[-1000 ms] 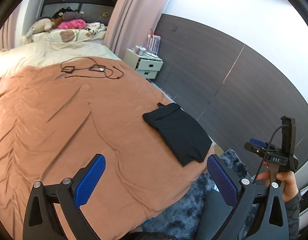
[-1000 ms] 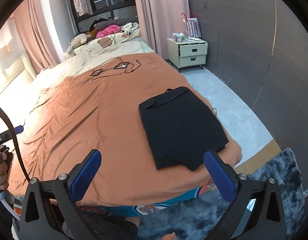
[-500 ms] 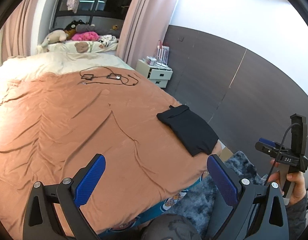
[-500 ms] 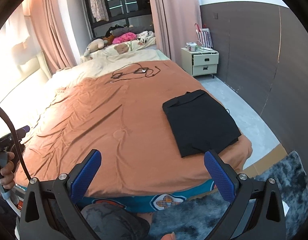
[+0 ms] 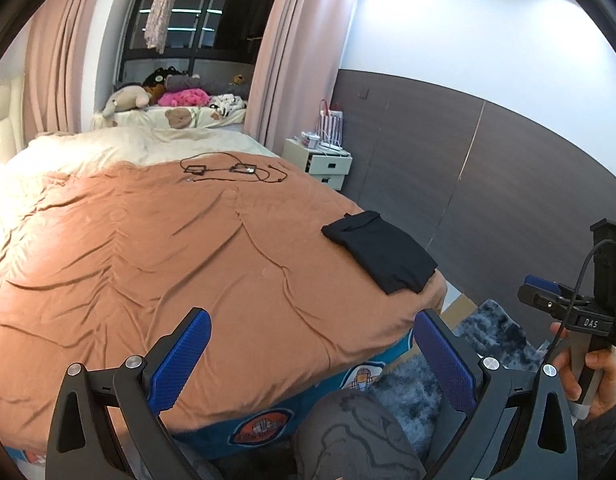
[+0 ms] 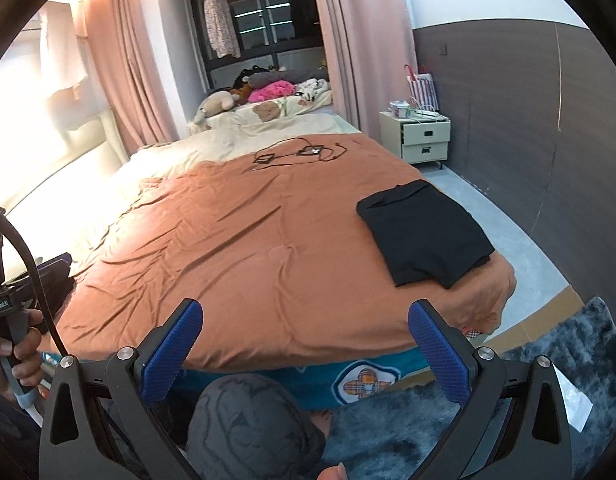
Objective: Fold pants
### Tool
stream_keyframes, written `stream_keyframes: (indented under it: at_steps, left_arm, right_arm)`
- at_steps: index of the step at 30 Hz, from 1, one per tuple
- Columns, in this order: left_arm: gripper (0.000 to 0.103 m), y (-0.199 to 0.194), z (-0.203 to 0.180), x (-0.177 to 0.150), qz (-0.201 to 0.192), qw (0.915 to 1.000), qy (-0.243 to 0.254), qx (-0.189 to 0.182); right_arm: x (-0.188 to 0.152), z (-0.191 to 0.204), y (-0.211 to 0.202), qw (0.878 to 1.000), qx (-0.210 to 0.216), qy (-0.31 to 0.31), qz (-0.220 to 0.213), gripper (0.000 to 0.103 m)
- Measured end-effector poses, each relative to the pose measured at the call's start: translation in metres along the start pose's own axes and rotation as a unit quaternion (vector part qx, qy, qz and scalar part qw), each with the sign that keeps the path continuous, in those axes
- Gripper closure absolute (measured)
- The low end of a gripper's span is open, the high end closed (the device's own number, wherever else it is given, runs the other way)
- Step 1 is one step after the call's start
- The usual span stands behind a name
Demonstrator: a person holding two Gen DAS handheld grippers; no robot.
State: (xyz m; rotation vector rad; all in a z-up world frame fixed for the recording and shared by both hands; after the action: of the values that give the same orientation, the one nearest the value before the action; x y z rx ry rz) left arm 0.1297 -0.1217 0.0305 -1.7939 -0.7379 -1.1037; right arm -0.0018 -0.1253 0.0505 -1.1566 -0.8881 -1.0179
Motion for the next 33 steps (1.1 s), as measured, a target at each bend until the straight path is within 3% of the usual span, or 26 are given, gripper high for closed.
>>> stream_keyframes:
  at_steps: [17,33]
  left_arm:
    - [0.001,-0.080,-0.012,-0.051,-0.050,0.9969,0.038,0.046]
    - [0.000,-0.097,-0.009,-0.101,-0.054,0.9943,0.049,0.077]
  right_arm:
    - [-0.061,0.021,-0.054,0.999,-0.008,-0.014,-0.042,0.000]
    - [-0.124,0.040,-0.069,0.999,0.002,-0.015,-0.044,0.000]
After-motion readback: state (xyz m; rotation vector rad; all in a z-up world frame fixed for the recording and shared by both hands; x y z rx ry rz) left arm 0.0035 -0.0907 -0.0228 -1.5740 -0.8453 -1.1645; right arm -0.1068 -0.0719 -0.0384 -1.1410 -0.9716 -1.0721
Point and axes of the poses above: each gripper's, at about its wrist camera, not at the fingertips, and y roughly the way its jaws point, z to its left, x to its top, the point moved 1 cm from there along y, roughly the way its jaws point, and after that the axes turned 9 degrees about -z, right-handed, at the moved point
